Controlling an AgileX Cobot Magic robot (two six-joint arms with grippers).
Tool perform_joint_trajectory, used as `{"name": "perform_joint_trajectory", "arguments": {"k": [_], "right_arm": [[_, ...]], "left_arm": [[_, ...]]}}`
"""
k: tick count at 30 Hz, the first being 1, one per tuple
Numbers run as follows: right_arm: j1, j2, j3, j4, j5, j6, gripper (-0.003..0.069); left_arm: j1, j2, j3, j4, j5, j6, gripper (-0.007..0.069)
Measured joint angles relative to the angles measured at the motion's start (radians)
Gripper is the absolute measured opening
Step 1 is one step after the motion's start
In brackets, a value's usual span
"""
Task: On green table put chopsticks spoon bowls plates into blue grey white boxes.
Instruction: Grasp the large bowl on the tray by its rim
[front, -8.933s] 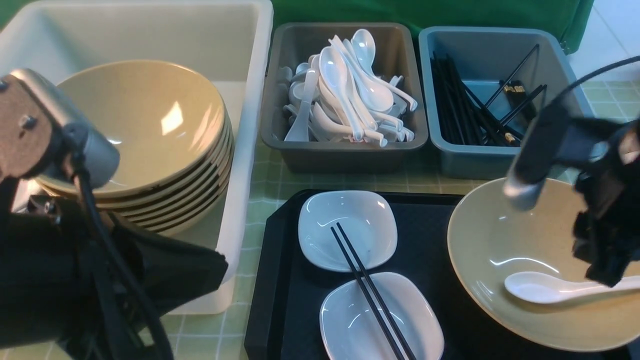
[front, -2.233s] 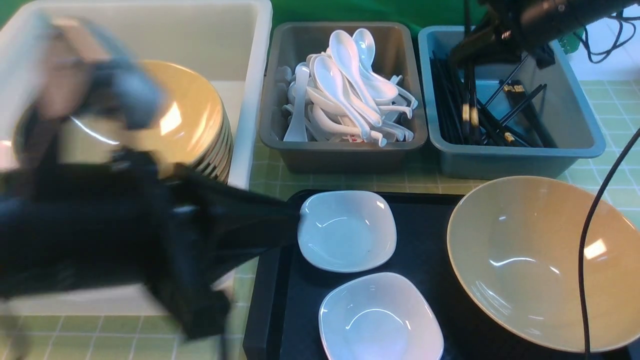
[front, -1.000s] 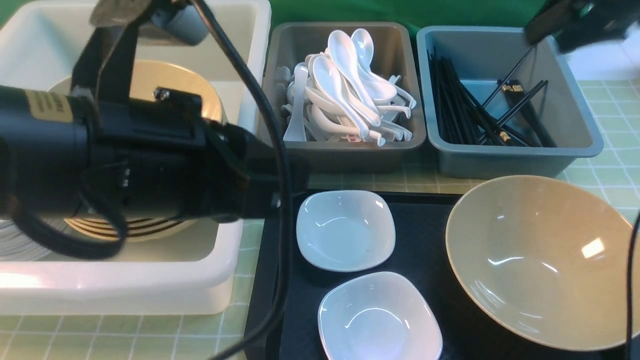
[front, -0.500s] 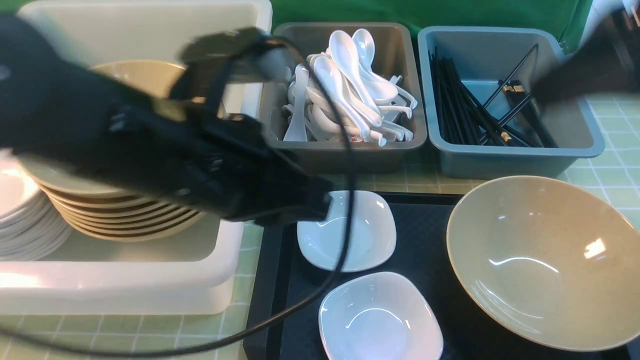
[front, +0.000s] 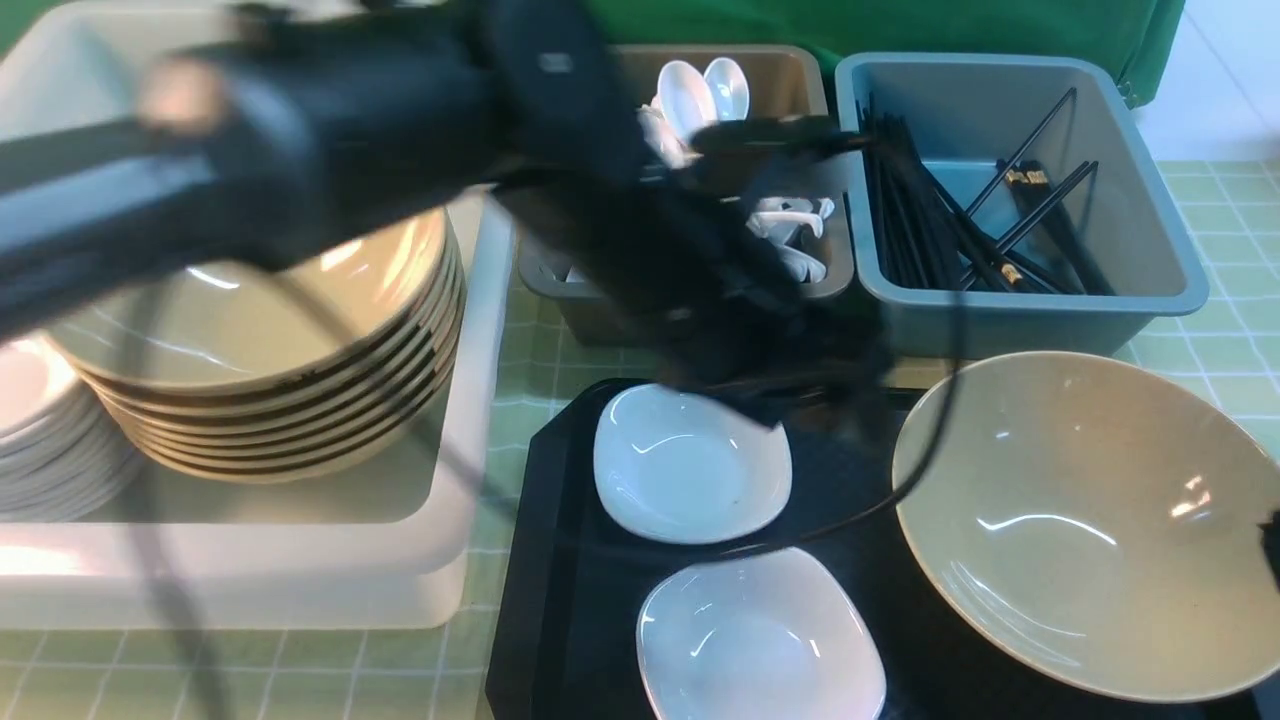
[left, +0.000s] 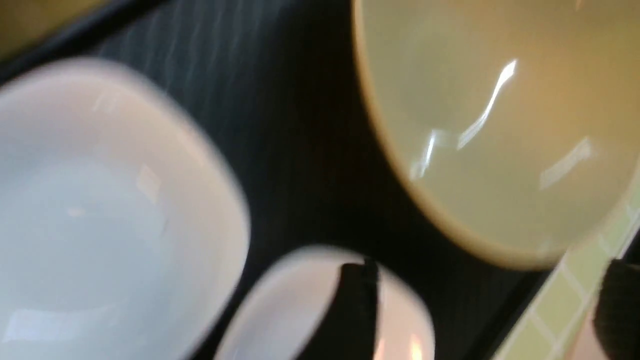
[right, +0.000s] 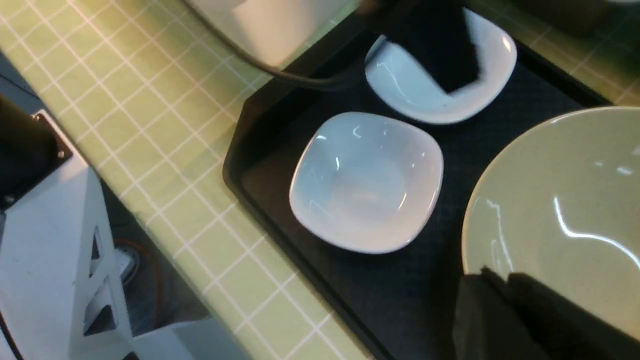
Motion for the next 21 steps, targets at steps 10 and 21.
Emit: {"name": "perform_joint_trajectory", "arguments": {"k": [10, 21], "right_arm": [[0.000, -0.075, 0.008, -0.097, -0.046, 0.040, 0.0025], [0.000, -0.075, 0.008, -0.129, -0.053, 0.075, 0.0026]], "left_arm": [[-0.001, 0.383, -0.323, -0.102, 0.039, 0.004, 0.0657], [-0.001, 0.499, -0.491, -0.110, 0.169, 0.051, 0.0155]]}}
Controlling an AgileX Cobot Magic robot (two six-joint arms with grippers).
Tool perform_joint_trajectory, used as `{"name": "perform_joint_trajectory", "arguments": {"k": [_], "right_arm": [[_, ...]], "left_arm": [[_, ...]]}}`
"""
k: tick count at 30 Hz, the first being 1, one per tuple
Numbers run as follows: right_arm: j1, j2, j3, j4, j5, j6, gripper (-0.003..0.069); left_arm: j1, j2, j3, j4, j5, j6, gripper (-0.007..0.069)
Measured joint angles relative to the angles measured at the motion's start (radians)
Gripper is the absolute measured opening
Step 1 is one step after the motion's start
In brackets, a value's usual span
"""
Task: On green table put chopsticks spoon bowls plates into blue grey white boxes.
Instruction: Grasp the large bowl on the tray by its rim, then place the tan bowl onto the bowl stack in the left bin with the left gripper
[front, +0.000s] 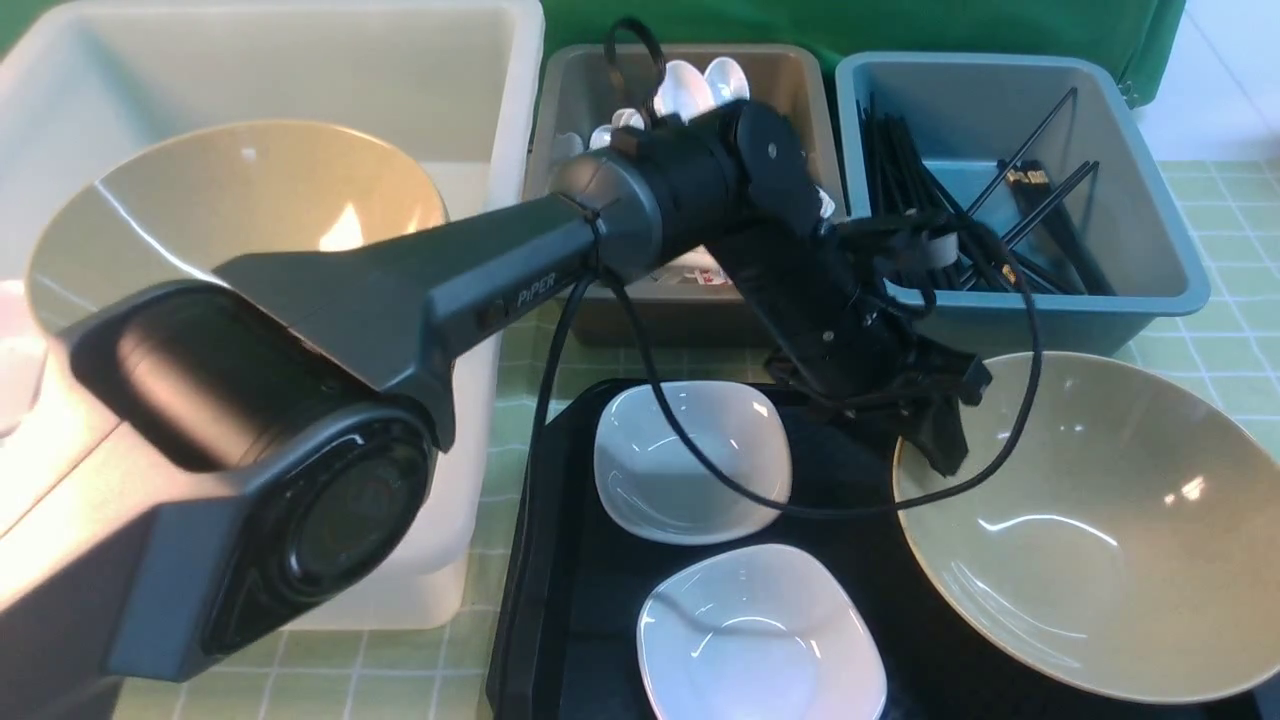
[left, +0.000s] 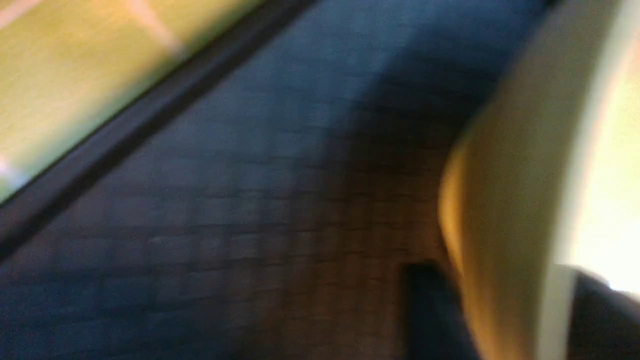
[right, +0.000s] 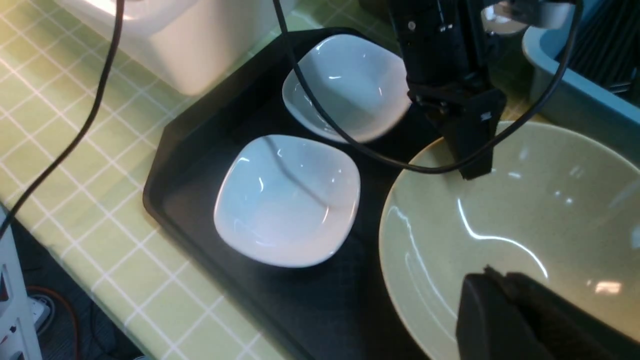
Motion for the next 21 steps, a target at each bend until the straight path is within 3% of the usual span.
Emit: {"name": "perform_joint_trajectory", "arguments": {"k": [3, 14, 19, 21], "right_arm": [[0.000, 0.000, 0.000, -0.003, -0.007, -0.008, 0.0027], [0.050, 0.000, 0.000, -0.006, 0.003, -0.051, 0.0036], [0.060, 0.030, -0.034, 0.051, -0.002, -0.137, 0.0042], [0.060, 0.054, -0.057, 0.102, -0.014, -0.174, 0.0044]], "left_arm": [[0.000, -0.005, -0.043, 0.007, 0.041, 0.004, 0.0028], [0.029, -0.265, -0.061, 0.190, 0.117, -0.010, 0.0017], [0.221, -0.549, 0.024, 0.222, 0.129, -0.056, 0.0017], [0.356, -0.646, 0.097, 0.215, 0.132, -0.072, 0.0017]]}}
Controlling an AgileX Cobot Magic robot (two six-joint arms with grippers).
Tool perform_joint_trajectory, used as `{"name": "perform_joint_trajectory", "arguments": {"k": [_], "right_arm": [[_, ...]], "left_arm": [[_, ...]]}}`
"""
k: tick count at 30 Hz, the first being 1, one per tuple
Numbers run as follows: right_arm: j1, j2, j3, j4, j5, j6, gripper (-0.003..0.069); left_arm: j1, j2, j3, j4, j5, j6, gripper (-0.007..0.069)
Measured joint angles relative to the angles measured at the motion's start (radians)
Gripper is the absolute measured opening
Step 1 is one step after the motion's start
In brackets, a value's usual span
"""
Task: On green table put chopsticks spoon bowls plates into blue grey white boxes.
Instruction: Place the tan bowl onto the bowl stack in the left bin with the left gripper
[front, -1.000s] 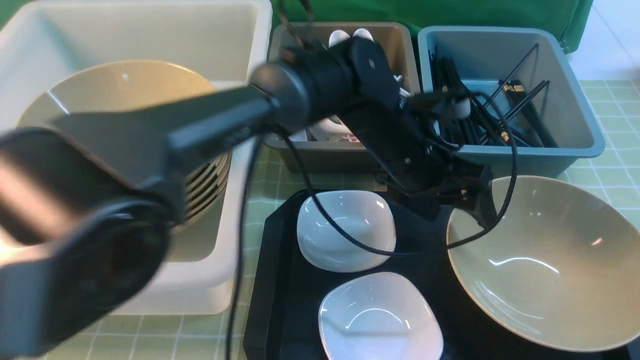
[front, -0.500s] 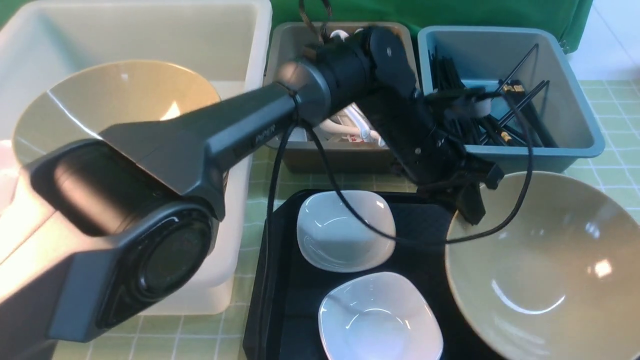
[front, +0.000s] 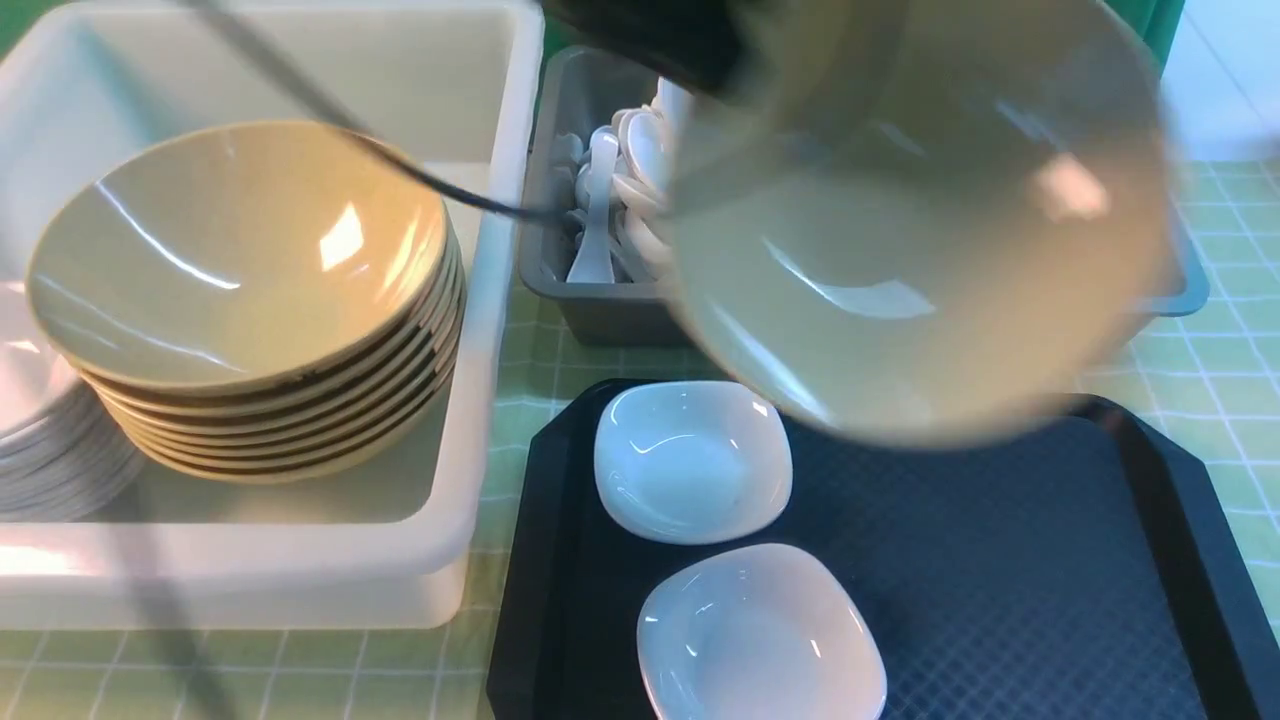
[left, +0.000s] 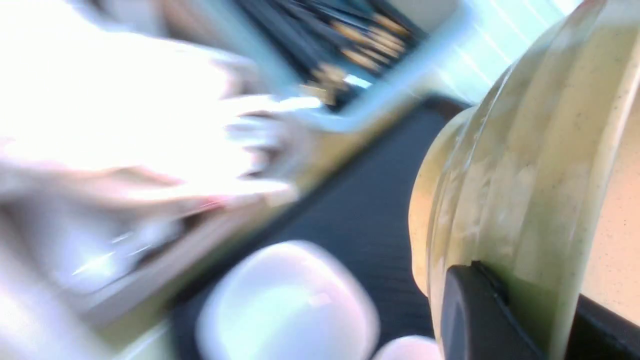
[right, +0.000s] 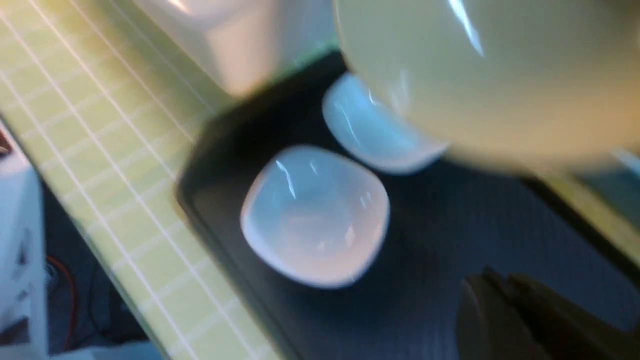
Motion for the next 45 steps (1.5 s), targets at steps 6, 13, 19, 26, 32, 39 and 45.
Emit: {"name": "perform_joint_trajectory", "arguments": {"k": [6, 13, 19, 26, 32, 39, 45], "right_arm": [[0.000, 0.109, -0.034, 0.249, -0.076, -0.186, 0.0047], [0.050, 0.270, -0.034, 0.389, -0.107, -0.308, 0.0047], [0.111, 0.300, -0.034, 0.395, -0.118, -0.335, 0.0047], [0.118, 0.300, -0.034, 0.388, -0.166, -0.336, 0.0055], [0.119, 0.315, -0.023, 0.321, -0.264, -0.255, 0.0069], [0.119, 0.423, -0.021, 0.301, -0.289, -0.178, 0.0083], [0.119, 0.517, -0.016, 0.299, -0.288, -0.165, 0.0098]], "left_arm": [[0.495, -0.206, 0.283, -0.053, -0.007, 0.019, 0.0017], [0.881, -0.243, 0.572, -0.182, -0.039, 0.143, 0.0017], [0.905, -0.196, 0.638, -0.354, -0.113, 0.235, 0.0017], [0.904, -0.166, 0.642, -0.314, -0.137, 0.193, 0.0020], [0.871, -0.166, 0.643, -0.265, -0.135, 0.124, 0.0087], [0.752, -0.167, 0.637, -0.078, -0.150, 0.078, 0.0296], [0.686, -0.169, 0.572, 0.109, -0.136, -0.049, 0.0514]]}}
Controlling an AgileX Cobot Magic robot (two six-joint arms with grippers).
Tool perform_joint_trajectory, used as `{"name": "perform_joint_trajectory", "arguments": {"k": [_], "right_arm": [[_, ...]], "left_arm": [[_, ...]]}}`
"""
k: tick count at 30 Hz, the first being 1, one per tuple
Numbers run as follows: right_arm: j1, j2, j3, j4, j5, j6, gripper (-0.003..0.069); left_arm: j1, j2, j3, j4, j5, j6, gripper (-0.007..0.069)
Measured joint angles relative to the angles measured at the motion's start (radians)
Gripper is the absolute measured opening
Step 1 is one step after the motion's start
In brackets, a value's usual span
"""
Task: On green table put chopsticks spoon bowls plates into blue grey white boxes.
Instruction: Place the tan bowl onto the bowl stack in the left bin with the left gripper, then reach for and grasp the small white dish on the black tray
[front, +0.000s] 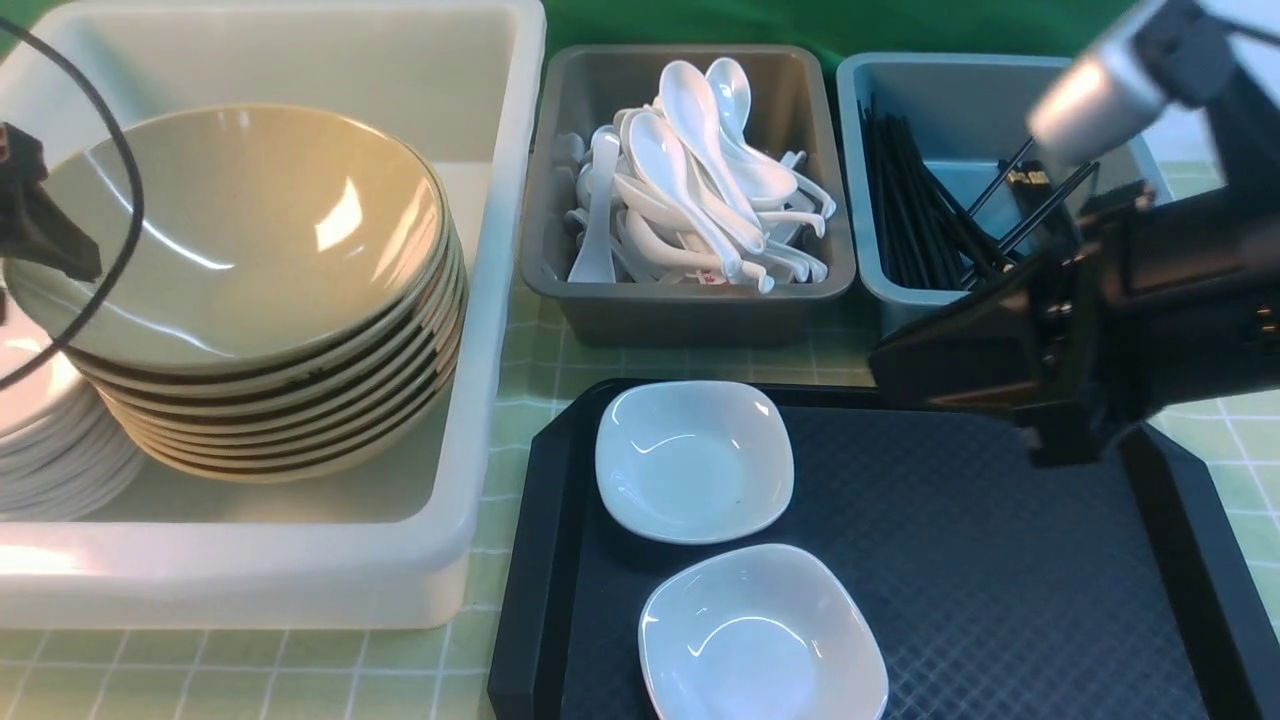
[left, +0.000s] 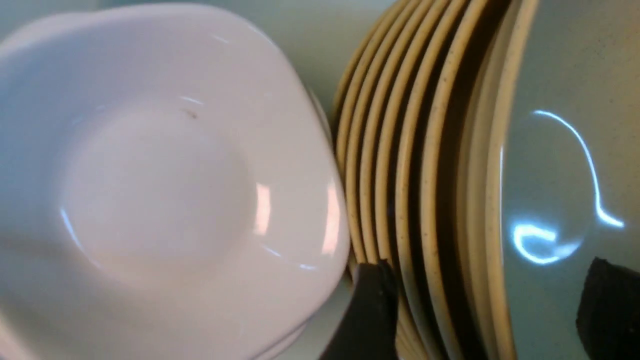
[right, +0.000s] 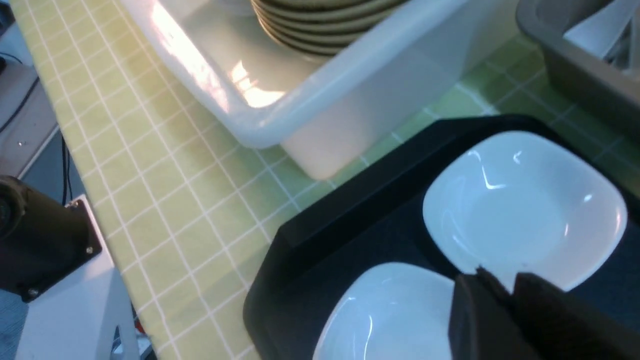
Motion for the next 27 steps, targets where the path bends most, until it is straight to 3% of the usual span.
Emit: {"name": "perform_joint_trajectory", "arguments": {"k": [5, 13, 17, 21, 24, 27], "right_arm": [[0.000, 0.052, 0.002, 0.000, -0.001, 0.022, 0.0113], [-0.036, 0.189, 0.002, 0.000, -0.017, 0.164, 0.0202], [-0.070, 0.304, 0.002, 0.016, -0.042, 0.207, 0.0284], [-0.071, 0.398, 0.002, 0.079, -0.093, 0.198, 0.0301], [-0.071, 0.502, 0.002, 0.202, -0.128, 0.110, 0.0307], [-0.071, 0.556, 0.000, 0.267, -0.159, 0.042, 0.0307]], "left_arm": [[-0.015, -0.029, -0.079, 0.063, 0.042, -0.030, 0.0597], [-0.063, -0.148, -0.165, 0.002, 0.112, 0.047, 0.0590], [-0.266, -0.255, -0.164, -0.119, 0.118, 0.187, 0.0537], [-0.452, -0.314, -0.107, -0.181, 0.120, 0.287, 0.0495], [-0.641, -0.360, 0.012, -0.195, 0.130, 0.361, 0.0433], [-0.729, -0.374, 0.094, -0.193, 0.128, 0.369, 0.0394]]}}
